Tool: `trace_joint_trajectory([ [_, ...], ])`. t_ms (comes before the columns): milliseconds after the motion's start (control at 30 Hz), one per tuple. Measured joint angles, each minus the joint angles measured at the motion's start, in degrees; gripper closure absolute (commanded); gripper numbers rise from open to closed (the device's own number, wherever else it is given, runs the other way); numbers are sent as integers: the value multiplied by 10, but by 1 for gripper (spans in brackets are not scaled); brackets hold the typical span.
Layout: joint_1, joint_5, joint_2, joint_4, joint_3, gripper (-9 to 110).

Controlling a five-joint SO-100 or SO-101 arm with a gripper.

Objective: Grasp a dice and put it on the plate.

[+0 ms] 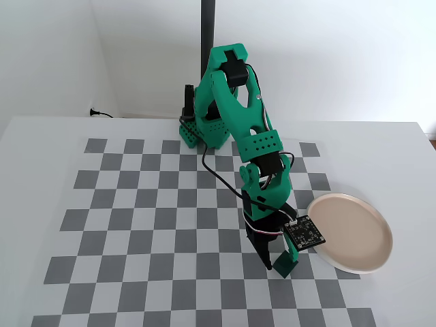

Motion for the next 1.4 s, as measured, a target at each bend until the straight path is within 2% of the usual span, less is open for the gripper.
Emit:
trace_joint_trajectory([
  [500, 0, 8, 79, 12, 0, 81],
  [1400, -24, -19, 66, -5, 1, 79],
])
